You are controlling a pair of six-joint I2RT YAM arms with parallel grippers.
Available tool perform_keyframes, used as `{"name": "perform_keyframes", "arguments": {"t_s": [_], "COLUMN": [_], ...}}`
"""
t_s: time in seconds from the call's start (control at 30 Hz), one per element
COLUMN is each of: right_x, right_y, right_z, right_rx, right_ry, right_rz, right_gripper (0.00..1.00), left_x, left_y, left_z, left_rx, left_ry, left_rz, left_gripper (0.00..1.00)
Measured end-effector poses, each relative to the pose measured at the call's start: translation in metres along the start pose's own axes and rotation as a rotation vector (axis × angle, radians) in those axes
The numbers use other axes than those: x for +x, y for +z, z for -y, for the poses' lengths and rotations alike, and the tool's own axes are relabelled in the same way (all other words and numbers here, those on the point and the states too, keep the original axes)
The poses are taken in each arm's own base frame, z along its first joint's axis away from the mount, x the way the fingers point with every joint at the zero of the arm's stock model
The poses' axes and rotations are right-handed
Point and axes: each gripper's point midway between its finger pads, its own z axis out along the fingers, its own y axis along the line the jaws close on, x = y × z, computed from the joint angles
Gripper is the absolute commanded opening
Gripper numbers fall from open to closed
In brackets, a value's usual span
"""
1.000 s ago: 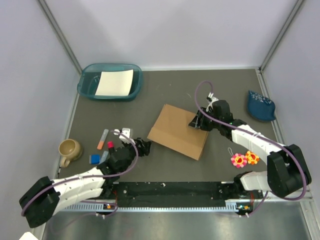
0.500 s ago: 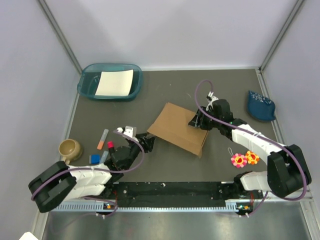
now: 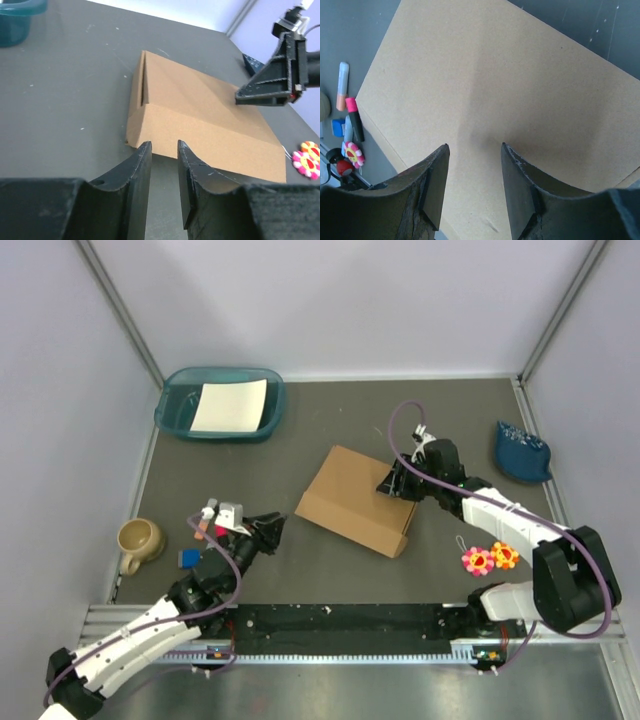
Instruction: Fold the paper box
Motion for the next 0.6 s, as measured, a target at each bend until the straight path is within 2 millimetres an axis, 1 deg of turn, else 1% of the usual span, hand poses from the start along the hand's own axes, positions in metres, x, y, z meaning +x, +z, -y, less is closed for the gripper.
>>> {"name": "perform_keyframes", "arguments": {"t_s": [0.07, 0.1, 0.13, 0.2, 0.23, 0.3, 0.33, 0.4, 0.47, 0.5, 0.53, 0.6], "right_x": [0.001, 0.001, 0.001, 0.001, 0.001, 0.001, 0.001, 0.001, 0.002, 0.002, 0.002, 0.004], "right_y": [0.001, 0.001, 0.001, 0.001, 0.001, 0.002, 0.002, 0.002, 0.002, 0.002, 0.002, 0.002], "right_z": [0.001, 0.001, 0.001, 0.001, 0.002, 0.003, 0.003, 0.005, 0.007, 0.008, 0.010, 0.014], "right_rx": [0.002, 0.003, 0.002, 0.003, 0.004, 0.008, 0.010, 0.016, 0.027, 0.032, 0.039, 0.050], "right_ry": [0.001, 0.001, 0.000, -0.001, -0.001, -0.005, -0.007, -0.013, -0.017, -0.020, -0.020, -0.024], "right_rz": [-0.004, -0.004, -0.004, -0.004, -0.004, -0.004, -0.004, -0.003, -0.004, -0.004, -0.004, -0.006], "right_gripper": [0.47, 0.47, 0.47, 0.46, 0.46, 0.45, 0.43, 0.43, 0.43, 0.43, 0.43, 0.42], "left_x": [-0.001, -0.001, 0.002, 0.015, 0.023, 0.038, 0.043, 0.041, 0.028, 0.021, 0.013, 0.002], "left_y": [-0.003, -0.002, -0.001, 0.006, 0.010, 0.029, 0.043, 0.077, 0.111, 0.121, 0.127, 0.132], "left_z": [-0.006, -0.009, -0.013, -0.020, -0.022, -0.023, -0.020, -0.006, 0.012, 0.018, 0.020, 0.017], "left_rx": [-0.029, -0.044, -0.065, -0.107, -0.126, -0.182, -0.204, -0.217, -0.206, -0.198, -0.197, -0.203], "left_ry": [0.003, 0.007, 0.017, 0.062, 0.089, 0.169, 0.207, 0.235, 0.233, 0.221, 0.209, 0.192], "left_rz": [0.006, 0.006, 0.000, -0.055, -0.099, -0.219, -0.277, -0.314, -0.292, -0.268, -0.244, -0.205], "left_gripper": [0.42, 0.50, 0.53, 0.58, 0.59, 0.59, 0.58, 0.58, 0.59, 0.60, 0.60, 0.58]}}
